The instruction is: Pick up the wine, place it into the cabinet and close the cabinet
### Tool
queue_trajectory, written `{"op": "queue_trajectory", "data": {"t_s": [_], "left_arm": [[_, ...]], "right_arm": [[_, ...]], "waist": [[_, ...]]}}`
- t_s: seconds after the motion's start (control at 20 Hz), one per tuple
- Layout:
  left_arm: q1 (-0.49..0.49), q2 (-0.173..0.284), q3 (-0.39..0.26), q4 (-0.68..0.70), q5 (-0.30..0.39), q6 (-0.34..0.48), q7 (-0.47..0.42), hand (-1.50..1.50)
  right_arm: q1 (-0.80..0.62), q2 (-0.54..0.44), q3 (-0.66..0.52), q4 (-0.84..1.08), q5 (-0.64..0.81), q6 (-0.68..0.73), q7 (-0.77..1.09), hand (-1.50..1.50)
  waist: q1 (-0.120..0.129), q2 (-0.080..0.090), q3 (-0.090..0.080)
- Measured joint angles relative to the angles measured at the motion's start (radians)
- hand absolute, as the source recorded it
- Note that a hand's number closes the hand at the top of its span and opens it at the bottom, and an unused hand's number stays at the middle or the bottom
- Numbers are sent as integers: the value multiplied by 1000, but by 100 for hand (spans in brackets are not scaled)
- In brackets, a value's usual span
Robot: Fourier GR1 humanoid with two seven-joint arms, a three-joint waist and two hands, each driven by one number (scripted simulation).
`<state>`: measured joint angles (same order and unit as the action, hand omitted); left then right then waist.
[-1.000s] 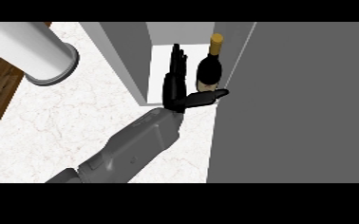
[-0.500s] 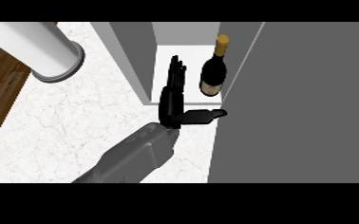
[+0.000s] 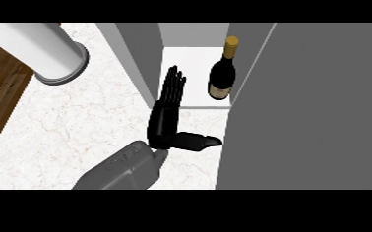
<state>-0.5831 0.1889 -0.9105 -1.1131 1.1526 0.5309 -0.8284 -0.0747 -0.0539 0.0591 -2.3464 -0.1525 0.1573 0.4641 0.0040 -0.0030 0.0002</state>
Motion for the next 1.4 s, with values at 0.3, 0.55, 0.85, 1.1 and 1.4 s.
{"op": "queue_trajectory", "data": {"t_s": [0.3, 0.55, 0.85, 1.1, 1.4], "left_arm": [[117, 134, -7, -227, -79, -5, 57, -150], [208, 267, -12, -419, -115, -46, 92, 150], [343, 431, 29, -602, -131, -116, 102, 150], [448, 556, 100, -704, -114, -179, 105, 150], [600, 696, 209, -768, -70, -282, 68, -150]], "right_arm": [[11, -24, -9, -26, -46, 28, 27, 150], [10, -82, -12, -31, -96, 110, 28, 150], [81, -85, 98, -48, -103, 176, 29, 150], [69, -66, 195, -55, -110, 173, 85, 150], [45, -7, 388, -56, -101, 133, 150, 150]], "waist": [[2, 0, 0], [7, -1, 1], [4, -2, 0], [5, -2, 0], [10, -3, -1]]}}
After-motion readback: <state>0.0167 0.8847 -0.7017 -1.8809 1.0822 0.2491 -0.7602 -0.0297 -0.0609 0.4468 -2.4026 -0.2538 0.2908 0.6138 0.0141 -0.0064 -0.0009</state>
